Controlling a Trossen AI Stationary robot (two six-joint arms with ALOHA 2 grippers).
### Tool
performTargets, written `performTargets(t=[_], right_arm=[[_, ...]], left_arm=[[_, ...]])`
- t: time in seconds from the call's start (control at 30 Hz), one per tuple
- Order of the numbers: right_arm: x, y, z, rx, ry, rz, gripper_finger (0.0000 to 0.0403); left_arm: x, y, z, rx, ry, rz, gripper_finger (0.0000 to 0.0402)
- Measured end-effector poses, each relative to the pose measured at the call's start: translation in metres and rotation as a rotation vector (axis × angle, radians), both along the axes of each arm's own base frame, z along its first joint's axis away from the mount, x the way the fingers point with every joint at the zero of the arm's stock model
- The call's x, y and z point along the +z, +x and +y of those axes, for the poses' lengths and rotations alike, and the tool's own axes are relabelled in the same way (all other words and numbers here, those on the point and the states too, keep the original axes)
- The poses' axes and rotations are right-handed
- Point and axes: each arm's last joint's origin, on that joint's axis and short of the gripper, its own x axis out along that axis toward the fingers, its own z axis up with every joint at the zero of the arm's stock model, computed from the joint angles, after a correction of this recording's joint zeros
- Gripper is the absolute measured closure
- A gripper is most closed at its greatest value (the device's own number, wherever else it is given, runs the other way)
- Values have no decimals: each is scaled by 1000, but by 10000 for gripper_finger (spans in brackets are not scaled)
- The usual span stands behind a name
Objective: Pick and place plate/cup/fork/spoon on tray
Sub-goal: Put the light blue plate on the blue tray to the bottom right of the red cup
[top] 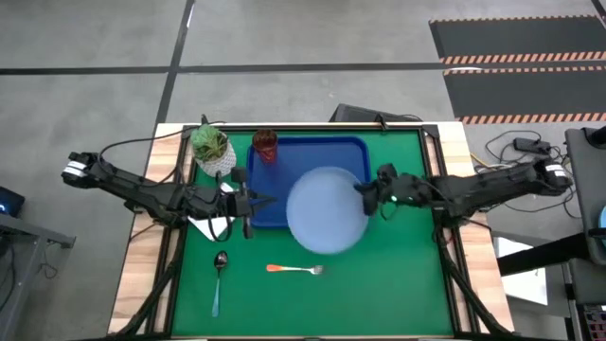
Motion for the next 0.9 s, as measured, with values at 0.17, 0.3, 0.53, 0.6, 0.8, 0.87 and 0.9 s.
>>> performTargets(t=[0.17,0.3,0.53,0.6,0.8,0.87,0.9], right_arm=[[-14,23,-41,-179,10,103,394],[-27,36,-74,-256,59,172,394],[-43,58,-106,-270,63,275,394],[-46,64,-109,-254,62,303,394],[-54,73,-115,-255,53,345,394],[-57,75,-116,-256,35,364,394],[-59,76,-117,-255,31,372,394]], left_arm=[[4,0,0,-8,50,-22,398],[5,0,0,-12,79,-17,398],[6,0,0,-21,149,-9,398],[8,0,0,-20,158,-30,398],[12,1,0,-16,145,-82,398],[12,2,0,-13,112,-99,398],[11,3,-1,-11,94,-101,398]])
